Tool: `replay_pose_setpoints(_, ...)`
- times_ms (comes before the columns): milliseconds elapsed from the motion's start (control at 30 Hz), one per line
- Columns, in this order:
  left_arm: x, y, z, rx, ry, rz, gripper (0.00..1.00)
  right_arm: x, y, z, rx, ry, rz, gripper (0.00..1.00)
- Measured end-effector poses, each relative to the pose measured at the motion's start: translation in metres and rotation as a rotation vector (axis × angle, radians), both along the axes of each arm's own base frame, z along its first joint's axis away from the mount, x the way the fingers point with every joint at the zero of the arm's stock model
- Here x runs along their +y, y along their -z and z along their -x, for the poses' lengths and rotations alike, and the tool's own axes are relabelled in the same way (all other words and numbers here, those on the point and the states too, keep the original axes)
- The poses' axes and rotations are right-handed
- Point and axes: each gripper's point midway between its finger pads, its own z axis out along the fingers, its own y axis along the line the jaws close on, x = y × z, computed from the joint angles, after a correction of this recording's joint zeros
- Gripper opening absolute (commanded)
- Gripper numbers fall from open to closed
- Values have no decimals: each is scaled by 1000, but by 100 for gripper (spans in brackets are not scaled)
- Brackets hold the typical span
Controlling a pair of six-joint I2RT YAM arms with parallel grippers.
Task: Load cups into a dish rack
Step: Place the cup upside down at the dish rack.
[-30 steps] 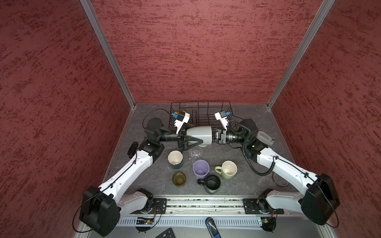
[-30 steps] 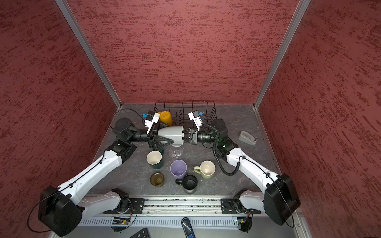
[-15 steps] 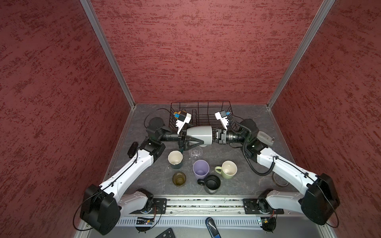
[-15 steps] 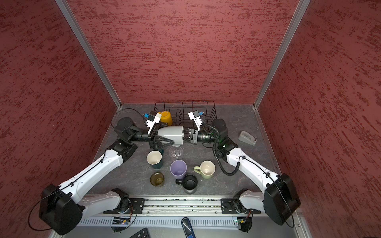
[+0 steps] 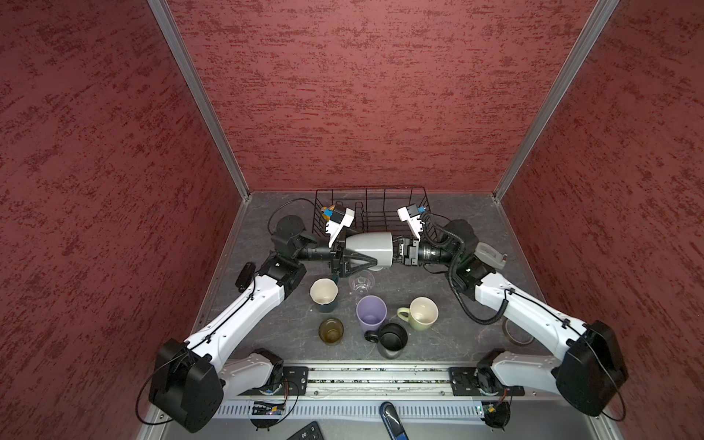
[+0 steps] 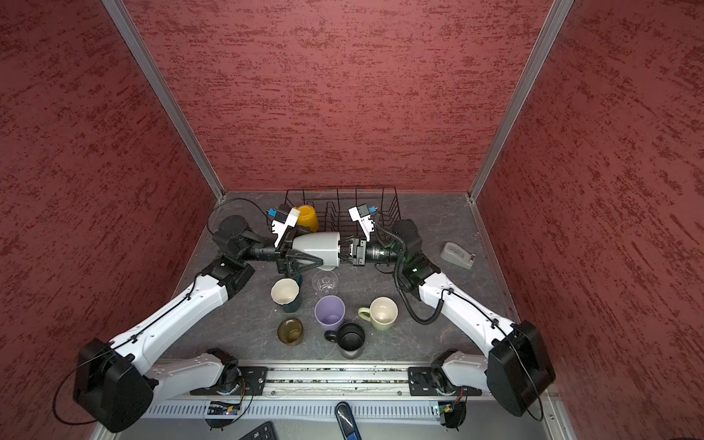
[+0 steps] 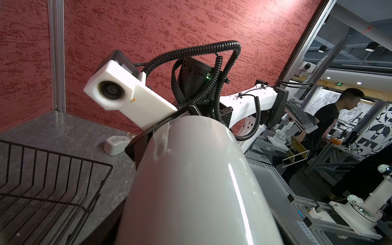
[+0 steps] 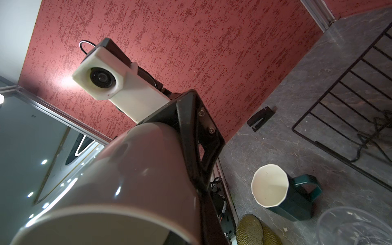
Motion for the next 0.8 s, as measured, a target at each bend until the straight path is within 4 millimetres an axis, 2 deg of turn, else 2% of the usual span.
replay_pose_setpoints(167, 1, 0, 0, 8, -18, -5, 0, 0, 0, -3, -9, 19, 1, 27)
replay_pose_setpoints(433, 10, -13, 5, -25, -66, 11, 0, -3, -1, -7, -22, 60, 9, 44)
replay_pose_setpoints(533, 15, -16, 5, -34, -91, 15, 0, -7, -2, -9, -24, 93, 22, 54)
replay_pose_setpoints(667, 25, -15, -2, -30, -147, 1, 0, -20, 3, -19, -25, 192, 68, 72)
replay_pose_setpoints(800, 38, -12, -20, 11, -236, -41, 0, -41, 3, -29, -37, 326, 116, 88)
